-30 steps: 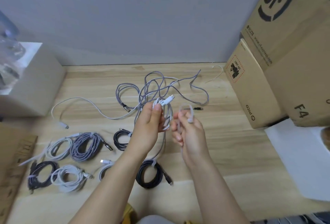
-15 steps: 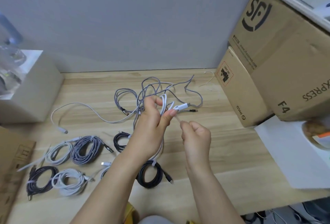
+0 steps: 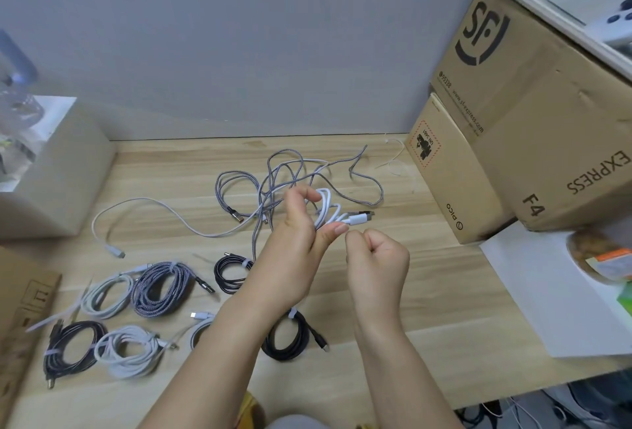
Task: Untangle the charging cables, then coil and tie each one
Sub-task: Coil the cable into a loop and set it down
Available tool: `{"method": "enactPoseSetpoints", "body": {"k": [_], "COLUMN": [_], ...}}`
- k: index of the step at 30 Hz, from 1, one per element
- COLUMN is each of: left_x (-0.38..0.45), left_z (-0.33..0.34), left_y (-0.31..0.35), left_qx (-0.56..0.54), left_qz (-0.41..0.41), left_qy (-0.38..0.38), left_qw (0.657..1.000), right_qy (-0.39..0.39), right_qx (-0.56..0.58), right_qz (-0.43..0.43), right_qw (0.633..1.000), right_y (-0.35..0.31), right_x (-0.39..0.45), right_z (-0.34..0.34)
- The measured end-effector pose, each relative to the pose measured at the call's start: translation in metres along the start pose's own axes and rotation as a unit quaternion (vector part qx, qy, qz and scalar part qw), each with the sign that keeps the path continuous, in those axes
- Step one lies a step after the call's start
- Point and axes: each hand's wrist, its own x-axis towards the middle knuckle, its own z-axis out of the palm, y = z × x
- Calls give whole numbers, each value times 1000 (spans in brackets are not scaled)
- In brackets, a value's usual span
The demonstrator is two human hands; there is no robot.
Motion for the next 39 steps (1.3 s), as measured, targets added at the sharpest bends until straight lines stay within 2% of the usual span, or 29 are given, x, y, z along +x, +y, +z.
{"method": "enactPoseSetpoints", "body": {"k": [6, 12, 15, 19, 24, 27, 29, 32, 36, 39], "left_x": [2, 2, 2, 3, 3, 3, 5, 6, 9, 9], "left_z": [-4, -7, -8, -8, -11, -10, -10, -11, -13, -15], "left_y": [0, -6, -6, -4, -9, -7, -9, -11, -11, -9], "left_qx": [-48, -176, -138, -112, -111, -138, -166, -189, -192, -191], "left_qz": [-6, -12, 6, -8, -26, -42, -61, -78, -65, -55], "left_qy": [-32, -89, -53, 9, 28, 14, 8, 15, 22, 29], "left_qw": [998, 980, 989, 994, 993, 989, 984, 979, 979, 980], "right_qy": [-85, -146, -169, -193, -356, -412, -411, -366, -318, -310], "right_qx": [75, 89, 57, 13, 84, 115, 109, 82, 5, 23], "right_qz": [23, 27, 16, -12, -51, -89, -108, -160, -234, -267], "right_qw": [993, 985, 984, 981, 929, 899, 899, 913, 919, 912], "right_y": [-6, -6, -5, -10, -27, -27, -28, -26, -25, -26], "right_x": [0, 3, 5, 5, 0, 0, -1, -5, -8, -10], "right_z": [2, -2, -5, -12, -26, -29, -28, -24, -19, -20]}}
